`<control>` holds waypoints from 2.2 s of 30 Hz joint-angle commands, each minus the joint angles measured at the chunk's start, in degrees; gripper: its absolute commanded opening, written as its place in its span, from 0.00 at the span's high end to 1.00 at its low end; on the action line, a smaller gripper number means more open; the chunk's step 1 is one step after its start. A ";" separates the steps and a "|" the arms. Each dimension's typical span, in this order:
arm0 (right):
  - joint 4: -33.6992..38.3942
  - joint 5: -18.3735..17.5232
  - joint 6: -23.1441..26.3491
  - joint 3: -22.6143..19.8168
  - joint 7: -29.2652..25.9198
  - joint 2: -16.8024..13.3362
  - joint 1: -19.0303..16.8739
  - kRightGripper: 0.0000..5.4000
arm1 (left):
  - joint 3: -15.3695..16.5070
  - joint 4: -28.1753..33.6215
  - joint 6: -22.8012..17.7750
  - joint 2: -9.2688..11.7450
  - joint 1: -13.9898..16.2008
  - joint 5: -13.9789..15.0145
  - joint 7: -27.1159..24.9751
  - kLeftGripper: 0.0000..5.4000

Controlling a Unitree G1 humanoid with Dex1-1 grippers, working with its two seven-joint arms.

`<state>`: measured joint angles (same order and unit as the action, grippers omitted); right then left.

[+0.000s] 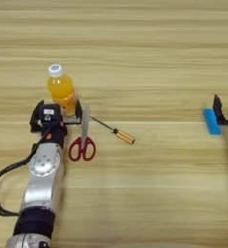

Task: Move the objects on the table

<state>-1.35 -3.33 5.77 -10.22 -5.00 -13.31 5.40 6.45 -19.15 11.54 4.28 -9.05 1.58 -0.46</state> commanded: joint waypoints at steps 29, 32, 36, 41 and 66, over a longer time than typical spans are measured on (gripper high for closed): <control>-0.64 1.71 -0.48 2.03 1.44 1.79 1.84 0.00 | 1.45 -11.06 2.36 2.62 -10.34 0.47 -0.93 0.14; -0.33 1.84 -1.40 1.30 2.32 1.88 1.92 0.00 | 1.49 -11.26 2.89 2.58 -10.37 0.63 -1.32 0.19; 0.97 3.22 -4.99 -1.32 6.23 1.39 2.17 0.00 | 1.47 -10.99 3.33 2.63 -10.26 0.83 -1.62 0.28; 0.45 3.26 -6.22 -5.20 10.29 1.05 2.60 0.00 | 1.45 -10.70 3.53 2.66 -10.18 1.08 -1.82 0.37; -6.02 3.85 -5.31 -6.67 11.93 -0.93 4.39 0.00 | -4.54 8.58 -8.45 -3.16 -16.84 1.06 -1.32 0.38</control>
<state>-6.87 0.26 -0.02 -17.21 6.98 -13.92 8.75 2.99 -12.72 4.24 1.90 -23.36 2.71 -1.59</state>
